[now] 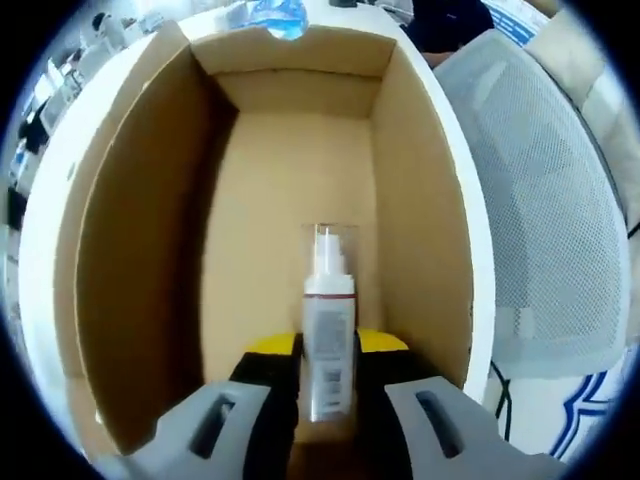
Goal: Operate the shoe box by opening the lid, removing the specified soft item, and placing it in the target area until the item is outside and the box remains undamaged.
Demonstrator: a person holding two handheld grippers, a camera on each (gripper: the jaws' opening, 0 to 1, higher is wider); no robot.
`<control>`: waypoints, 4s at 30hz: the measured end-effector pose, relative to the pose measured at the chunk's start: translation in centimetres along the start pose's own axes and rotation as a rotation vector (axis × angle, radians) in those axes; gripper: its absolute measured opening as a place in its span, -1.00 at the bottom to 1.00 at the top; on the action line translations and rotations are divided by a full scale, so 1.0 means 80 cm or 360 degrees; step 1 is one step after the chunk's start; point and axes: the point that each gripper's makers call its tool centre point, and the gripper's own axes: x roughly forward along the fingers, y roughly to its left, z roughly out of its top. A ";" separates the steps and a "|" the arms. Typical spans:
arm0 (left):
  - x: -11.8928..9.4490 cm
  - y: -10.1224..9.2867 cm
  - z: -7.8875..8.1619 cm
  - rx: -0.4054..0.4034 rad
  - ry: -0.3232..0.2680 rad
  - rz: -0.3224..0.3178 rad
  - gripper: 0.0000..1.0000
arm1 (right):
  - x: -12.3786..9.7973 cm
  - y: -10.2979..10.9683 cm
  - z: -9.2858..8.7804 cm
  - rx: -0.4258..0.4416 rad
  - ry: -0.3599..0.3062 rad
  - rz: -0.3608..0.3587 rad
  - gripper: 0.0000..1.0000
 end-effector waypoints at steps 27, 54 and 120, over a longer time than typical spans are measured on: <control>-0.060 -0.006 0.056 0.0020 -0.0249 0.0209 -0.67 | 0.008 0.049 0.045 -0.0260 -0.0233 0.0193 0.27; -0.119 -0.088 0.165 0.0244 -0.0598 0.0133 -0.67 | 0.043 0.134 0.087 -0.0464 -0.0337 0.0505 -0.19; -0.122 -0.098 0.218 0.0160 -0.0982 0.0104 -0.21 | 0.060 0.151 0.107 -0.0779 -0.0167 0.0682 -0.69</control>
